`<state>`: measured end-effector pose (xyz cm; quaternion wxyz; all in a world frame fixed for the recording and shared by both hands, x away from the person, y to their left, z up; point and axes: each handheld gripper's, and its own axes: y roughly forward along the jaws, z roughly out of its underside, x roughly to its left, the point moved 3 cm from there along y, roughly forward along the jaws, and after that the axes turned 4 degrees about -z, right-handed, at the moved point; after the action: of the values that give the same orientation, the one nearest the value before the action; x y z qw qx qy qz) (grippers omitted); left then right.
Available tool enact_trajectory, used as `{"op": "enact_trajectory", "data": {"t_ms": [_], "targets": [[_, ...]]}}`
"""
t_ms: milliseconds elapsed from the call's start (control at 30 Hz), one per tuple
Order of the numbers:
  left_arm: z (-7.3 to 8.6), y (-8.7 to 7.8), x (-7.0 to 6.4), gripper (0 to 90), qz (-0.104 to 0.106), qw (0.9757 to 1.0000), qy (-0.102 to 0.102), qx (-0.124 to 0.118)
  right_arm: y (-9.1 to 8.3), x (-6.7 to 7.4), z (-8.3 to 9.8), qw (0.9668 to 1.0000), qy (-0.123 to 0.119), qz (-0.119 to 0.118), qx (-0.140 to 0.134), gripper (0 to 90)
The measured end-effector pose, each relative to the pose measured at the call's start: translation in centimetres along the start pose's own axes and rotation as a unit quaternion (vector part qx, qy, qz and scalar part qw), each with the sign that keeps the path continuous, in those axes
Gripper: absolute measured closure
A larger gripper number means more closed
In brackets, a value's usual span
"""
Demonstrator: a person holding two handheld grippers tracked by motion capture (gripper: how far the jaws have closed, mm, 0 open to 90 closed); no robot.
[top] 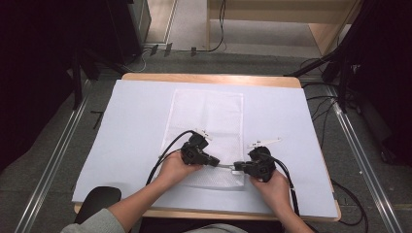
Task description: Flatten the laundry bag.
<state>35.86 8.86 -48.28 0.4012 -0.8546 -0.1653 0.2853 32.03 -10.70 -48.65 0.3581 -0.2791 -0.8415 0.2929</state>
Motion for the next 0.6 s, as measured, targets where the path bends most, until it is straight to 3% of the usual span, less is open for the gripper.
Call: {"op": "enact_trajectory", "data": {"t_ms": [100,267,400,600], "targets": [[0.0,0.1,-0.2,88.2,0.003,1.0000,0.000,-0.003,0.8,0.4,-0.2,1.0000,-0.002,-0.007,0.005,90.0],[-0.3,0.3,-0.6,84.0,0.023,0.9997,-0.008,-0.007,0.2,0.3,0.2,0.9989,-0.037,0.027,0.006,90.0],[-0.5,1.1,-1.1,80.2,0.024,0.9996,-0.017,-0.002,-0.3,0.2,0.7,0.9978,-0.047,0.046,0.006,90.0],[-0.9,2.1,-1.5,75.4,0.042,0.9980,-0.046,-0.006,-0.1,0.1,0.8,0.9965,-0.066,0.050,0.007,90.0]]}}
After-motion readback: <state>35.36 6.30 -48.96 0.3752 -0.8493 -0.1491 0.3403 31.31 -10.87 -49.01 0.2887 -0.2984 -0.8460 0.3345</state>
